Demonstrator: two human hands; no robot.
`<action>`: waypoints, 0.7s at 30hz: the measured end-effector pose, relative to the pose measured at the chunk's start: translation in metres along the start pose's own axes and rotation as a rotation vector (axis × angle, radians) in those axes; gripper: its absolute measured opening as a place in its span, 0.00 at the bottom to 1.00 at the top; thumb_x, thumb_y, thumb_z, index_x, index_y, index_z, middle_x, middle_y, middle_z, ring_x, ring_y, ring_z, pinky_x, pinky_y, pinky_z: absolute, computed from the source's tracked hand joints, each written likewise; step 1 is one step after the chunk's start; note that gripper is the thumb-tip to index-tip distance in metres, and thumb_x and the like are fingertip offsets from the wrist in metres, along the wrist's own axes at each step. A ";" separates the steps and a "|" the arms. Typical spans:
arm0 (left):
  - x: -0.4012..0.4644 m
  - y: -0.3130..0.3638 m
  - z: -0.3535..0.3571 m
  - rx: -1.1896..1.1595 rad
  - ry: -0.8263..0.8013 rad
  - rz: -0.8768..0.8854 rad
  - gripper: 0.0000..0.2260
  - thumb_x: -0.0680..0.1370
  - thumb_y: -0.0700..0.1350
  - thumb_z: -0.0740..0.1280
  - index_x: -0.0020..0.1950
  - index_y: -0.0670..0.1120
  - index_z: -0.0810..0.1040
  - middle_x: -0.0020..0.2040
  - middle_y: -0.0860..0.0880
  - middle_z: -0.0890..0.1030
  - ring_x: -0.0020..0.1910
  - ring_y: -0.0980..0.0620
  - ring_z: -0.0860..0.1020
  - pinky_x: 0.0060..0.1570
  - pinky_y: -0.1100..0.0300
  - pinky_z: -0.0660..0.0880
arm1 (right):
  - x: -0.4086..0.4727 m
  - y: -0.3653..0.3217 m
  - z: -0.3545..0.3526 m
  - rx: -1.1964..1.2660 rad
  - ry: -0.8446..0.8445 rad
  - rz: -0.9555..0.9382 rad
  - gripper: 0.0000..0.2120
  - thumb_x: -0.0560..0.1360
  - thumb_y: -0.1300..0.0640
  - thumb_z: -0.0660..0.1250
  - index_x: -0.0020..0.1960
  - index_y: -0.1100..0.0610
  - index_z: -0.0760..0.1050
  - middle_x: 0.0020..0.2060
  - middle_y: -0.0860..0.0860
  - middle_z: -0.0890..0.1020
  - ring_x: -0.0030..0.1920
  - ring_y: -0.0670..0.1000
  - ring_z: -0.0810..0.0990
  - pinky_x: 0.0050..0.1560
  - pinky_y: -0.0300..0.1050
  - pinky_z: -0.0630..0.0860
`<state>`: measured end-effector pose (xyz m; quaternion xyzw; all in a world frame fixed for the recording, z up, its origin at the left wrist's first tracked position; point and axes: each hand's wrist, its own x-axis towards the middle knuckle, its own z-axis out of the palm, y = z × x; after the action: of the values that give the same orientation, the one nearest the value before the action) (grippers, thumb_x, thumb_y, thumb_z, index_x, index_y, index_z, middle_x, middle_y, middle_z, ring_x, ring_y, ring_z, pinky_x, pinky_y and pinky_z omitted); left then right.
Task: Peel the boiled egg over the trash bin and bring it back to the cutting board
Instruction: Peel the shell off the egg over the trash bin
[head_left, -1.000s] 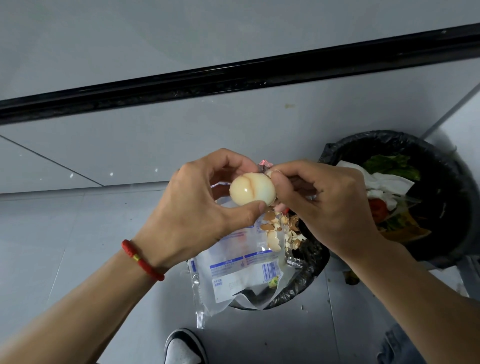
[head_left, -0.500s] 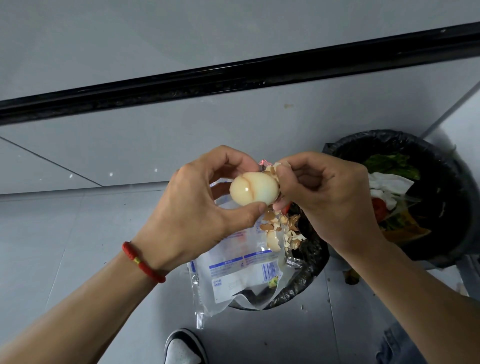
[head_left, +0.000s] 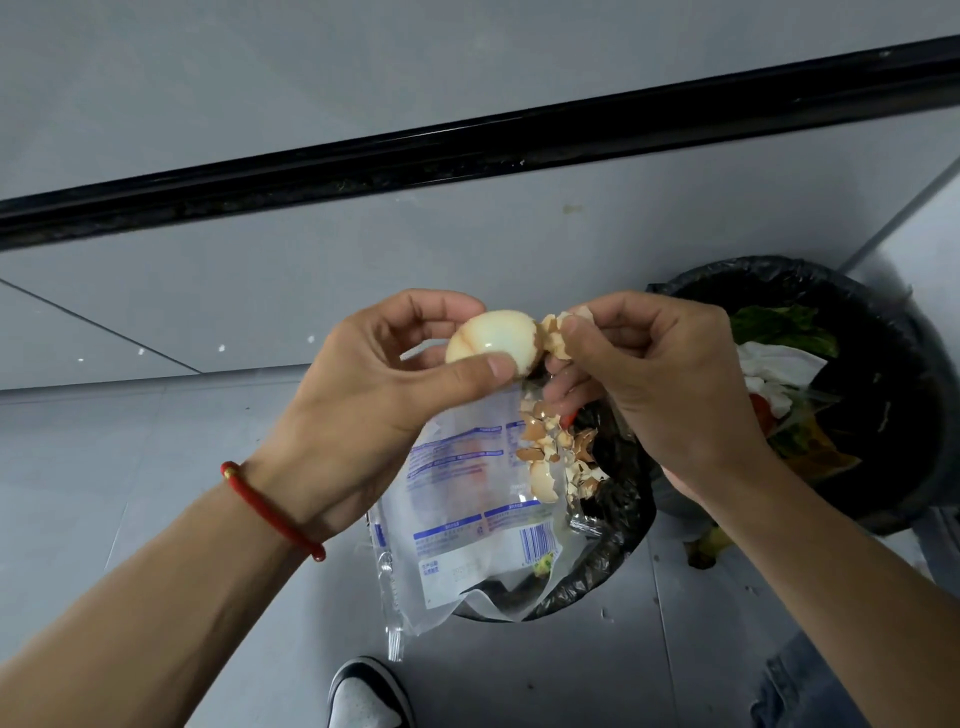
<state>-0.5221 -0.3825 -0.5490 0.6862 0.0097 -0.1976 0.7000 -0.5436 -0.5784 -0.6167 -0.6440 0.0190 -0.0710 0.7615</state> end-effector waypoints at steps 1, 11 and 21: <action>0.000 0.000 0.001 -0.082 0.009 -0.041 0.21 0.66 0.34 0.79 0.58 0.37 0.80 0.50 0.36 0.85 0.48 0.44 0.85 0.61 0.48 0.81 | 0.000 0.000 0.000 0.022 -0.002 0.008 0.06 0.81 0.65 0.70 0.46 0.61 0.84 0.33 0.58 0.87 0.28 0.56 0.87 0.29 0.43 0.82; 0.009 0.002 -0.005 -0.377 0.046 -0.181 0.16 0.70 0.40 0.73 0.55 0.36 0.81 0.46 0.40 0.86 0.55 0.38 0.85 0.53 0.49 0.84 | 0.001 -0.009 -0.008 -0.010 0.023 -0.066 0.06 0.81 0.65 0.70 0.46 0.64 0.83 0.32 0.55 0.86 0.25 0.53 0.85 0.26 0.41 0.80; 0.001 0.004 -0.001 0.310 0.044 0.180 0.21 0.67 0.41 0.80 0.59 0.50 0.83 0.52 0.51 0.85 0.52 0.49 0.85 0.52 0.57 0.83 | -0.005 -0.008 -0.005 -0.556 -0.150 -0.315 0.17 0.81 0.55 0.67 0.37 0.60 0.84 0.27 0.47 0.82 0.25 0.47 0.79 0.27 0.39 0.71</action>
<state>-0.5195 -0.3815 -0.5455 0.7881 -0.0667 -0.1182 0.6003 -0.5494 -0.5840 -0.6097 -0.8257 -0.1186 -0.1324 0.5353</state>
